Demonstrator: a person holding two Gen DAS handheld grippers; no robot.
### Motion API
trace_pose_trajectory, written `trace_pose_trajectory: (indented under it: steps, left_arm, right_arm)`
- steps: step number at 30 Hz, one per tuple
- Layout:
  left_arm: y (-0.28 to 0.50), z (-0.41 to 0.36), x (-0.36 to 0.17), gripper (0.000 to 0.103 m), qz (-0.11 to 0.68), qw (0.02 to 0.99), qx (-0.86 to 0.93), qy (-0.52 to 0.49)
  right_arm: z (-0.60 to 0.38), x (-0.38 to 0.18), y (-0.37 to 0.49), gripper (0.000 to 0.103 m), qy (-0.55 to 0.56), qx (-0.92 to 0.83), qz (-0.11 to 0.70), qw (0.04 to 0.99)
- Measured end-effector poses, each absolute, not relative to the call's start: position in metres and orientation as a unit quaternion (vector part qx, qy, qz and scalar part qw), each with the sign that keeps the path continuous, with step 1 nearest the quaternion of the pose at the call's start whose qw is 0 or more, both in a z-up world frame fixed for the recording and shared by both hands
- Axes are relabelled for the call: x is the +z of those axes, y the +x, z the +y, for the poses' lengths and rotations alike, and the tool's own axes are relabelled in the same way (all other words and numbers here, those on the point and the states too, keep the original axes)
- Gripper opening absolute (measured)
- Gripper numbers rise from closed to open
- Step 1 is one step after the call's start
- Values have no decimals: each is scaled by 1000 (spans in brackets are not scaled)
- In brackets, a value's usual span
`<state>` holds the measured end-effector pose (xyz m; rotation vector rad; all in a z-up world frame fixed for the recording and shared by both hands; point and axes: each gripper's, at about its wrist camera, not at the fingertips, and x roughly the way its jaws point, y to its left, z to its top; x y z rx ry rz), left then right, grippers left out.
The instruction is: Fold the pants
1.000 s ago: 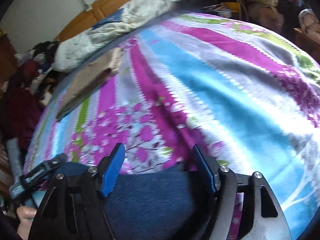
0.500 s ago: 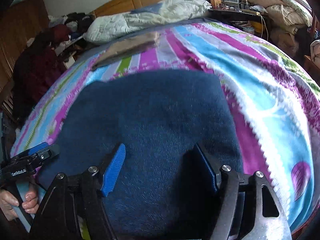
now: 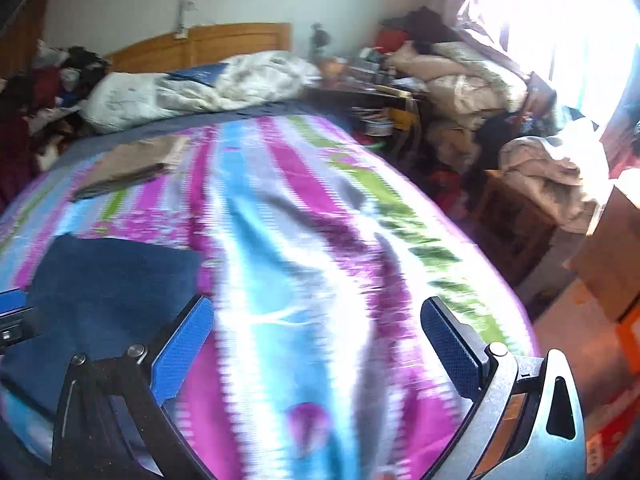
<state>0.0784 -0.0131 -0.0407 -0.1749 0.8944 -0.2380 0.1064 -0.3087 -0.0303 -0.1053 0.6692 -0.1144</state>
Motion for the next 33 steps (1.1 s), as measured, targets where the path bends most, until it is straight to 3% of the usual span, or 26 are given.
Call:
trace_pose_trajectory:
  steps: [4,9,12,16,23,33]
  left_arm:
    - [121,-114,-50,103,456,870,-171,-76]
    - [181,-200,-57,103,478,858,-172,-81]
    - [208,-221,-64,101,473,866,-150,-67]
    - [190,-213,-53,102,449,875,-172,-52]
    - [118,-108,-46,102,475,860,-178,-63]
    - [43,133,-63,102,498,850,35,-170]
  right_arm:
    - [-401,-25,137,103,-62,-131,347,927]
    - [-447,-22,182,103,-56,-112,337,933]
    - [-446,-31,203,103,-29,-90,346,933]
    - [-424,-41,182,103,18,-61,331,941]
    - [-367,-72,122,103,30,42,351,935]
    - [-274,-86,108,103,83,185,396,896]
